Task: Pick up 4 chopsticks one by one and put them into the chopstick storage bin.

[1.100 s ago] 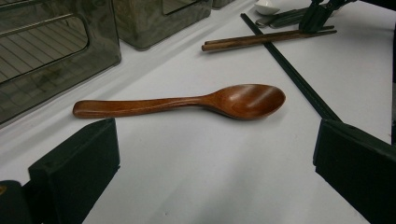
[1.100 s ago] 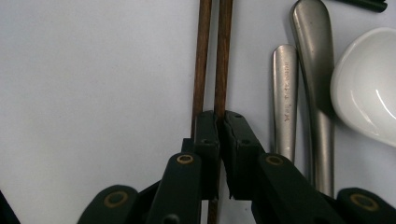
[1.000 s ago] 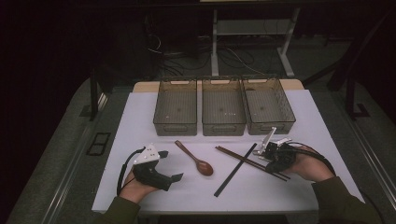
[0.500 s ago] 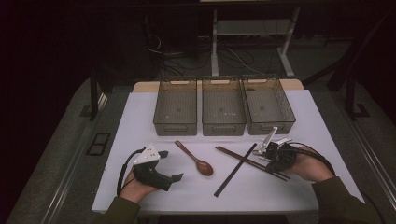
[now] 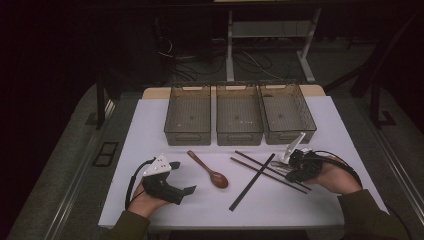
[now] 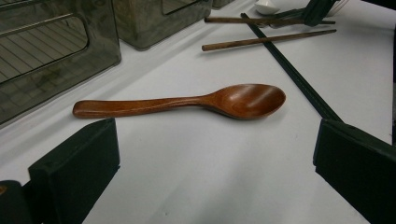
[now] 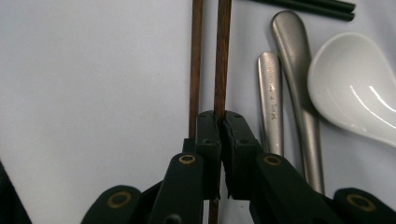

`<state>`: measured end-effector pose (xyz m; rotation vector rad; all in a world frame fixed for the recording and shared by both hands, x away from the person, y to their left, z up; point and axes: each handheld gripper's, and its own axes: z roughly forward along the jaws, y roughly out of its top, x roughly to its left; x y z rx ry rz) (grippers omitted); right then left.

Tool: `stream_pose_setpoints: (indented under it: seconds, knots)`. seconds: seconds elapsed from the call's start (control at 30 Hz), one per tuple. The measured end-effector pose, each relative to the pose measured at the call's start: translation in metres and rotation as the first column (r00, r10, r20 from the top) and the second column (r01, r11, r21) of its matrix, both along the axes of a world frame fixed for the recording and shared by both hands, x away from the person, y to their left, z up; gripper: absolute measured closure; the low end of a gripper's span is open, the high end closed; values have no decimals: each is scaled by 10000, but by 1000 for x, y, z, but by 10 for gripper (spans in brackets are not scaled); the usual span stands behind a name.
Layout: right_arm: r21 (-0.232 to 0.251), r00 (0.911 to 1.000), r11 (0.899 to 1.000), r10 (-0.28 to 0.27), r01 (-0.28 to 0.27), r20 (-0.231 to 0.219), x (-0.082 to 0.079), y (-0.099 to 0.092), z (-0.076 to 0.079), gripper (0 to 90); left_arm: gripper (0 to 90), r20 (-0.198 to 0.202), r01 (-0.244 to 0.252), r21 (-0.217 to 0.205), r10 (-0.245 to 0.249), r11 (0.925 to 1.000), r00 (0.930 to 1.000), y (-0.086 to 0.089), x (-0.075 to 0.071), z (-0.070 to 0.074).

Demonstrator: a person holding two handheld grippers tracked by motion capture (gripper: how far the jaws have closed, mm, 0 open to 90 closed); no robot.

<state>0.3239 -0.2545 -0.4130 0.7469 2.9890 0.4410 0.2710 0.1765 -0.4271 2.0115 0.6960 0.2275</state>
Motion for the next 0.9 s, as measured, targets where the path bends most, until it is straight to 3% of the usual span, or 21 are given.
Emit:
stream_pose_setpoints:
  seconds: [0.37,0.9]
  knots:
    - [1194,9943,9873,-1063,1045,87,1,-13,12,848,0,68,93,-217,-92,9997,9999,-2,0,-2]
    - [3023,9799,9366,-1965,1771,347,3,-21,23,848,0,235,151,-253,-145,9996,9996,-5,3,-4]
